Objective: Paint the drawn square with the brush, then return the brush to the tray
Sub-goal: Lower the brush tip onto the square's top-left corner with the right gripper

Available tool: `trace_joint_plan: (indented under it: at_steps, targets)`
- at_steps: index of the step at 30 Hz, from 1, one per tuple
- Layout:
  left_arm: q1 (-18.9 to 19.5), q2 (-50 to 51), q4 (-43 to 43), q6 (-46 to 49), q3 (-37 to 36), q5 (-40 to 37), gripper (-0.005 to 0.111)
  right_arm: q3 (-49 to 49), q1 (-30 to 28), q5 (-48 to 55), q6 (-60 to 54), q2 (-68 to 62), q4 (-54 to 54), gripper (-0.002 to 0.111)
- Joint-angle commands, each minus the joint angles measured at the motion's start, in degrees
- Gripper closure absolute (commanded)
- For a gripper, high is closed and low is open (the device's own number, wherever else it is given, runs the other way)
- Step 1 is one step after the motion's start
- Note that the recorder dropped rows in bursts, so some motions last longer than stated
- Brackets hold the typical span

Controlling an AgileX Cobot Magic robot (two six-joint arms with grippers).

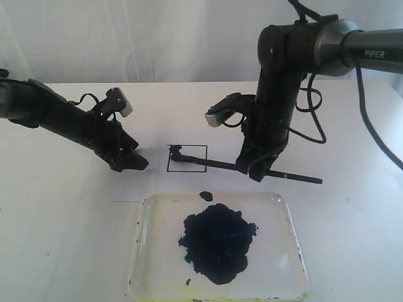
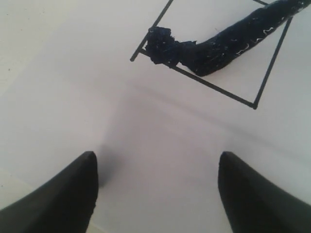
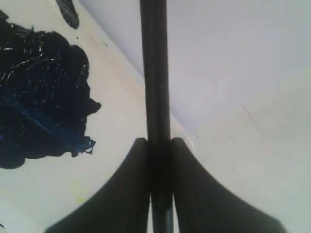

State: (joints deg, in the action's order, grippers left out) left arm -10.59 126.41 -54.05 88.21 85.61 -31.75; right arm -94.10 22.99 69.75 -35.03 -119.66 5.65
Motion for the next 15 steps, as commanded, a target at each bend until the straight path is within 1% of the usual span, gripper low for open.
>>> trace_joint_plan:
  at_steps: [1,10,15]
  targets:
    - [0.0,1.3,2.5,-1.5,-0.8,0.2,0.034,0.2,-0.1,0.2,-0.4,0.8,-0.3,0.108]
    - [0.0,1.3,2.5,-1.5,-0.8,0.2,0.034,0.2,-0.1,-6.9,1.8,0.7,-1.3,0.108]
    - [0.0,1.3,2.5,-1.5,-0.8,0.2,0.034,0.2,-0.1,-6.9,1.8,0.2,-1.4,0.108]
